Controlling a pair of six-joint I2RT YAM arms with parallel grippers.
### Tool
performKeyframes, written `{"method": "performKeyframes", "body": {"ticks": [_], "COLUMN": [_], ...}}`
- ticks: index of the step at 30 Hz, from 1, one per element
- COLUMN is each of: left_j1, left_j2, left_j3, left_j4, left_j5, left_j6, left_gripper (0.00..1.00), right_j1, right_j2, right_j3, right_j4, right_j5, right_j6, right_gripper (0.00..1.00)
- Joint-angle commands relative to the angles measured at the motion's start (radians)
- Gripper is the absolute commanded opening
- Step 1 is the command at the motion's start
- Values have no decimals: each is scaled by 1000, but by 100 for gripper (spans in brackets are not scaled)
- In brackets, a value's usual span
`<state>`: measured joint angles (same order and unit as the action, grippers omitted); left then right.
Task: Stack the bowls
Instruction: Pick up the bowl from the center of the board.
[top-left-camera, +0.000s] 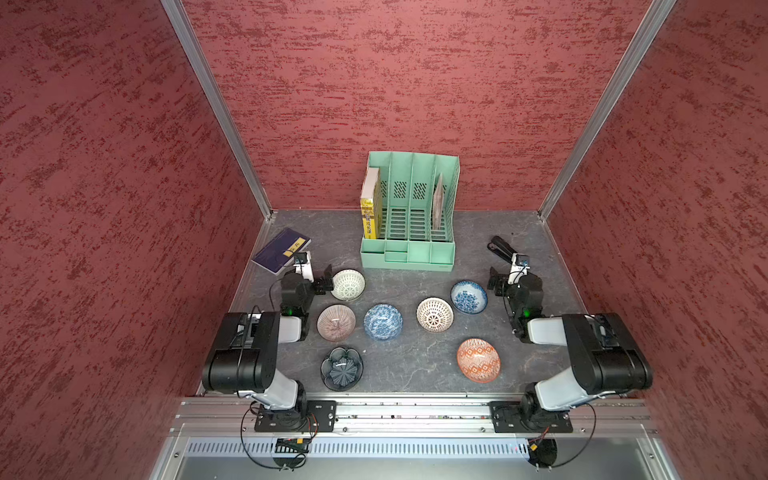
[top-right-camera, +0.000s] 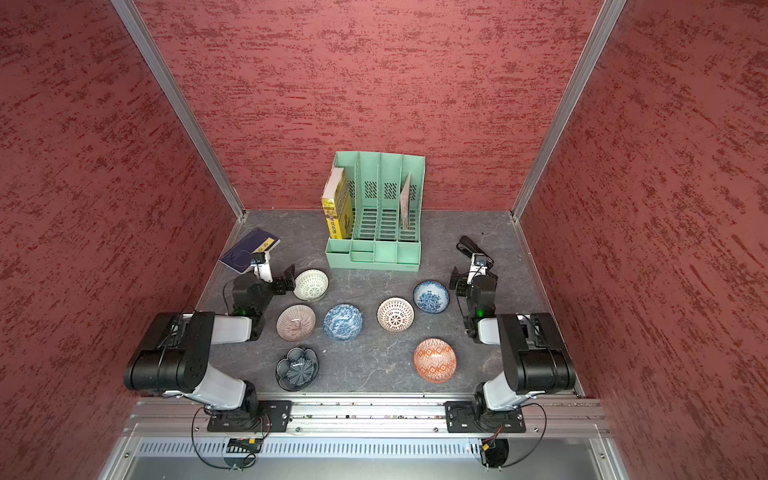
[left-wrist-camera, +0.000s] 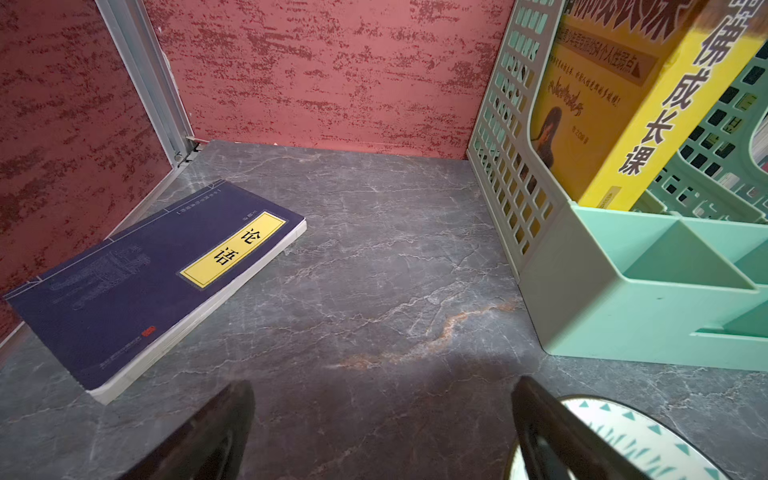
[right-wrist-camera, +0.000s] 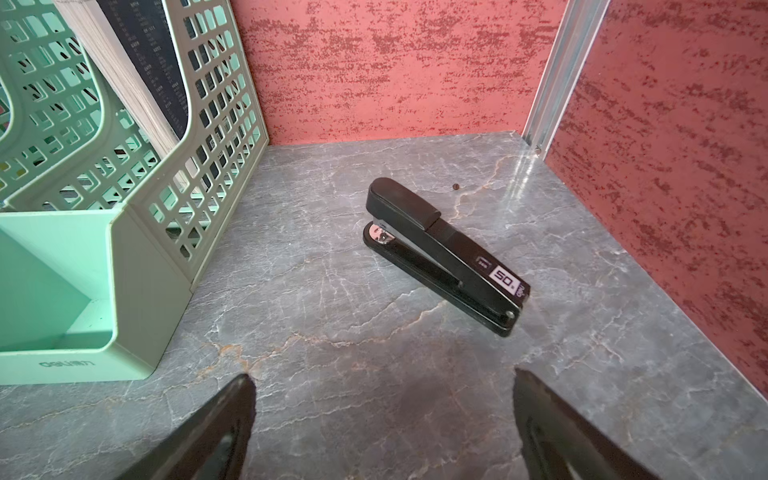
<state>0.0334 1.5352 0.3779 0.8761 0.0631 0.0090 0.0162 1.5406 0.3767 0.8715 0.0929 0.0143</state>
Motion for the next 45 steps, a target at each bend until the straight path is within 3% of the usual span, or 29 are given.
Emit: {"method": "performKeyframes", "body": {"ticks": [1,20,23,25,26,28,32,35,37,38,40,42,45], "left_j1": [5,2,-39,-79,-104,-128,-139,-133,-119,-106,-64,-7,18], "left_j2": [-1,-2,-25,-102,-160,-278,-475,-671,-800,-860,-935,-955,-939], "left_j3": [4,5,-10,-42,-34,19,129,149,136,120,99,176,294], "left_j4": [8,8,21,44,-17,-188,-518,-685,-767,-794,-825,-982,-1182], "left_j5": [9,3,-141,-260,-316,-322,-287,-269,-310,-297,-153,62,206], "left_j6": [5,6,7,14,23,30,-134,-232,-376,-457,-535,-588,-642], "left_gripper": [100,100,100,100,100,100,100,100,100,100,100,100,98], "right_j1": [3,3,4,7,14,38,51,51,49,49,48,48,47], "right_j2": [-4,-4,-2,-9,-34,-124,-357,-519,-579,-593,-606,-611,-613], "right_j3": [8,8,12,16,29,70,181,261,308,339,412,488,563], "right_j4": [30,30,23,23,-7,-129,-433,-626,-689,-736,-832,-922,-1052], "right_j5": [-8,-7,-6,-3,4,42,121,99,89,98,56,-66,-179], "right_j6": [-3,-4,-3,-9,-13,-35,36,130,220,284,343,340,342], "right_gripper": [98,98,98,98,98,98,99,98,99,98,98,99,98]}}
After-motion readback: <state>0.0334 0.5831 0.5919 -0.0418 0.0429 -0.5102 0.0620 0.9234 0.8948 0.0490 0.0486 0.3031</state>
